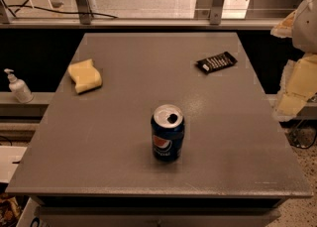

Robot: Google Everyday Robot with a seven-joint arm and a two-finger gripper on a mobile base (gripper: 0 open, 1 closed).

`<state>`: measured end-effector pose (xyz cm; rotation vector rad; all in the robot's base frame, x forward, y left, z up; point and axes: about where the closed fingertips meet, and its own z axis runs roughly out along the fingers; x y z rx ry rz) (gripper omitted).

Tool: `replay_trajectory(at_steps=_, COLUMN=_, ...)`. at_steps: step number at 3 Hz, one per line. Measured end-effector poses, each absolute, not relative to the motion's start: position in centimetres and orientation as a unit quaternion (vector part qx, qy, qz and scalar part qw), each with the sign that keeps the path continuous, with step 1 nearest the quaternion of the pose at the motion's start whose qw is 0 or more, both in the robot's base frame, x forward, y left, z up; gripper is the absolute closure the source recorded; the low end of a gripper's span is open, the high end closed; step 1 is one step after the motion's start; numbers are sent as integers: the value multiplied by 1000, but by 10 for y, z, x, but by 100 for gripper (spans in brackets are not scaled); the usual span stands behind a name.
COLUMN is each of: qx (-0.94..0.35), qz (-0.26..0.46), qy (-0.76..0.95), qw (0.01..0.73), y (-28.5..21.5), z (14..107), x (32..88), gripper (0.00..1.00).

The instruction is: Move rxbar chocolate near sponge

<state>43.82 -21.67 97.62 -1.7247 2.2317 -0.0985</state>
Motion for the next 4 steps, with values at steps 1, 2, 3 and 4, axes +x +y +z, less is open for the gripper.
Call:
replay_trajectory(at_steps=1, qx=-605, qz=-39, qy=777, qw=166, y=-217, z=982, x=441, gripper=0)
replay_trajectory(at_steps=2, qx=-612, qz=-39, qy=767, qw=190, y=-218, z=993, x=468, gripper=0)
replay_trajectory(at_steps=3, qx=-614, qz=-20, qy=754, qw=232, y=-210, z=995, x=518, gripper=0)
replay_trajectory(at_steps=4, qx=-605, qz=-1, qy=753, qw=258, y=-198, z=978, x=562, gripper=0)
